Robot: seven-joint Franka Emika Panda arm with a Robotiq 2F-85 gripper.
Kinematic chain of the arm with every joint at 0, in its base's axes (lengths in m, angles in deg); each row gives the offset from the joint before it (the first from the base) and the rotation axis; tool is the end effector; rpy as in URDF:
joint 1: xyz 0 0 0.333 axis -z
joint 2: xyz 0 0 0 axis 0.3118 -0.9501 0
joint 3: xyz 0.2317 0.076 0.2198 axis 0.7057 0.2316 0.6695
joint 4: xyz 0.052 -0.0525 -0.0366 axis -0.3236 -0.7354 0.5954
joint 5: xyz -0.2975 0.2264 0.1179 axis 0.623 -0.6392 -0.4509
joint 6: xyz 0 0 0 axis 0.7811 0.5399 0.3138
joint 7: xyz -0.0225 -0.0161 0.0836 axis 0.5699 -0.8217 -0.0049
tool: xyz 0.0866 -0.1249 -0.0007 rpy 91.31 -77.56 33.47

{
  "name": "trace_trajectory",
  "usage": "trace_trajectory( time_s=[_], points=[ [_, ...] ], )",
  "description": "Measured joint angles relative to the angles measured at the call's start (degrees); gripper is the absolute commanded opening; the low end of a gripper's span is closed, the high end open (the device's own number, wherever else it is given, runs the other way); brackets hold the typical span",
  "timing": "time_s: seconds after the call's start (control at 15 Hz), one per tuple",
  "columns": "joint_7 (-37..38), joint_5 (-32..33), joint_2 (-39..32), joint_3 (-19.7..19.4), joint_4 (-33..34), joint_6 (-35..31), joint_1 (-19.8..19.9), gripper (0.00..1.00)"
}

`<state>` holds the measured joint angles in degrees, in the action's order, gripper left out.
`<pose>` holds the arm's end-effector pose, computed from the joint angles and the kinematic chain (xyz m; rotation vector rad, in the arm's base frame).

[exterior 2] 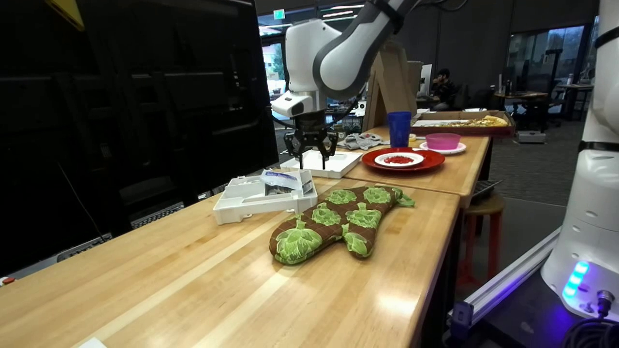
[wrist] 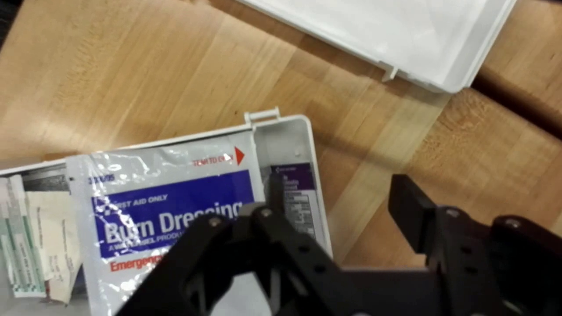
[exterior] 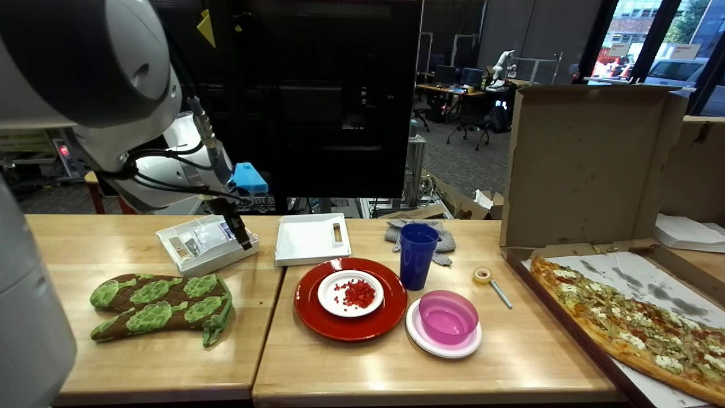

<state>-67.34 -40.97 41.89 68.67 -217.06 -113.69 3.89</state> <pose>0.4916 0.2693 0.3104 0.9008 2.7299 -0.0085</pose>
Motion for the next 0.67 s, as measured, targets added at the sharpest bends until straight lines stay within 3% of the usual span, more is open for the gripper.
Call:
trace_trajectory(
  time_s=[0.13, 0.4, 0.67],
  points=[
    [0.0, -5.6, 1.5, 0.5, -2.1, -0.6, 0.0, 1.00],
    [0.0, -14.2, 5.1, 1.1, -7.7, -3.9, -0.3, 1.00],
    [0.1, -19.0, 8.1, 1.4, -12.4, -7.6, -1.4, 0.96]
  ],
)
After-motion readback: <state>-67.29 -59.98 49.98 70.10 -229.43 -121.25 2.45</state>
